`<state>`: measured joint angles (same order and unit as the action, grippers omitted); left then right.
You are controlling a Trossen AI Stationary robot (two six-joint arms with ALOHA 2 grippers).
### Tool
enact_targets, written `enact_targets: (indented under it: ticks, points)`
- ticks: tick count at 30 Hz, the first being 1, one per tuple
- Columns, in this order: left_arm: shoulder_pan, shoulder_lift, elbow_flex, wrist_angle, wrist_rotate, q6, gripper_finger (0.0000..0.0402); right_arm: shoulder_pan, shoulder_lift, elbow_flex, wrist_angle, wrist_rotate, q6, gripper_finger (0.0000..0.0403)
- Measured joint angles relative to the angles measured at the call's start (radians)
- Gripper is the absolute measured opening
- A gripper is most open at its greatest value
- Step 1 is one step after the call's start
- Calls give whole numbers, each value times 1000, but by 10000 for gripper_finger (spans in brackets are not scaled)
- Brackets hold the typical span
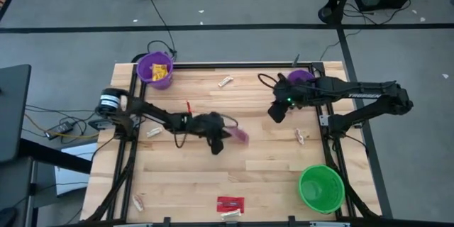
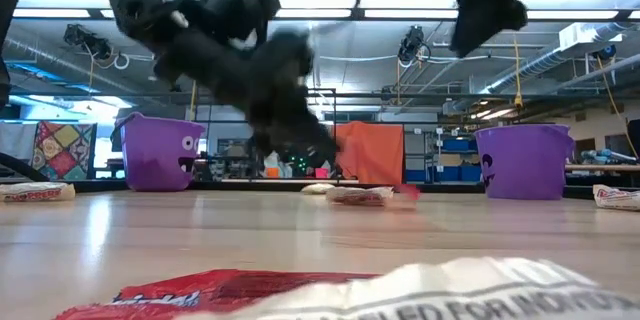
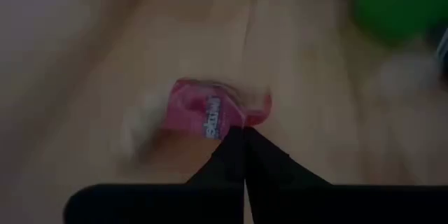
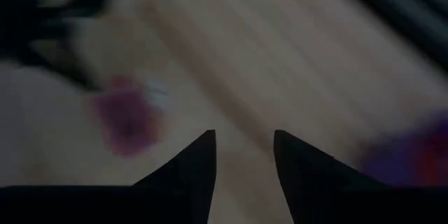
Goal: Sort candy by brand, put in halloween buckets
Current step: Put the red candy into the right purple bucket
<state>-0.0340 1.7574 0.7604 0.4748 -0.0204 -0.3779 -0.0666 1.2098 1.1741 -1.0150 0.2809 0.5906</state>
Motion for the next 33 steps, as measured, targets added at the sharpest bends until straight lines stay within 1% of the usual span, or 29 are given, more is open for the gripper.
enact_targets:
  ticks: [2, 4, 7, 10, 14, 19, 21, 25, 29, 33]
  points:
    - [20, -40, 4, -5, -4, 0, 2, 11, 0, -9, 108, -78, -33, 155]
    - [38, -65, 17, -13, -9, -1, 2, 22, 0, -21, 229, -129, -61, 156]
    - [63, -117, 41, 4, -10, -19, 2, 33, 0, -46, 410, -171, -93, 159]
    - [92, -143, 57, -1, -11, -69, 3, 34, 5, -57, 503, -177, -162, 166]
    - [124, -158, 97, 1, -7, -105, 3, 34, 44, -59, 526, -171, -308, 177]
    - [151, -158, 153, -6, 52, -137, 4, 34, 110, -60, 560, -168, -459, 189]
    - [160, -158, 175, 1, 71, -150, 4, 35, 132, -60, 566, -151, -478, 193]
    - [178, -158, 203, -6, 121, -158, 4, 34, 156, -60, 567, -79, -494, 193]
    - [193, -158, 214, -1, 157, -159, 4, 34, 165, -60, 566, -34, -480, 184]
    - [207, -158, 214, -7, 192, -200, 5, 34, 164, -60, 567, 14, -481, 169]
